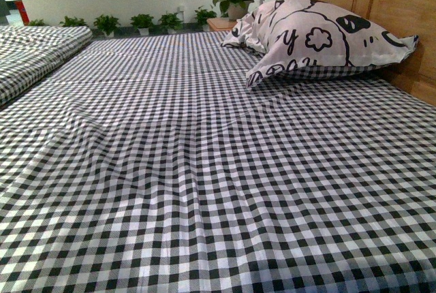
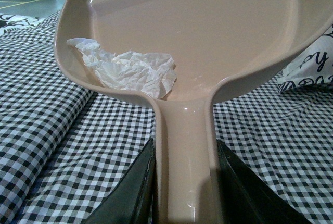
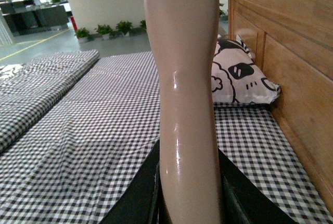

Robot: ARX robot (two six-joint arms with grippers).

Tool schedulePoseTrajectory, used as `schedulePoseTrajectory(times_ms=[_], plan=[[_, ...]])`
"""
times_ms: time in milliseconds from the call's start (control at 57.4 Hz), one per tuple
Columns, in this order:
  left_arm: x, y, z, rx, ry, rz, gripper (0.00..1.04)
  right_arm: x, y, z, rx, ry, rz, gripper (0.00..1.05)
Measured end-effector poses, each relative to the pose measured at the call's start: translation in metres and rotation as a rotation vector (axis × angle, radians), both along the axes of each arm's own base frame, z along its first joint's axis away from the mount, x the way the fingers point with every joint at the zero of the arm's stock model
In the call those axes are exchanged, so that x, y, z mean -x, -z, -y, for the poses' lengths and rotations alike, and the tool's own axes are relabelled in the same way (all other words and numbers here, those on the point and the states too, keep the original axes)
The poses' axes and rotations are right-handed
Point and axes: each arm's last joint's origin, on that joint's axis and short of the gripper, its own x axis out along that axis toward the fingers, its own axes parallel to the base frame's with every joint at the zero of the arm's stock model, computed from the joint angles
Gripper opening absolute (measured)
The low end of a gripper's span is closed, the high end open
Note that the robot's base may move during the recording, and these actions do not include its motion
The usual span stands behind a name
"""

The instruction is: Clean up trash

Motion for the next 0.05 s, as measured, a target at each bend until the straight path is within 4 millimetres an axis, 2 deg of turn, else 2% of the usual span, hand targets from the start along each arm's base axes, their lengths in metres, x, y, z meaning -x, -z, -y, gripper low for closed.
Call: schedulePoseTrajectory(times_ms=[52], plan=[[0.0,0.0,0.0,0.0,0.0,0.0,0.29,0.0,0.0,0.0,0.0,0.0,0.0,0.2]])
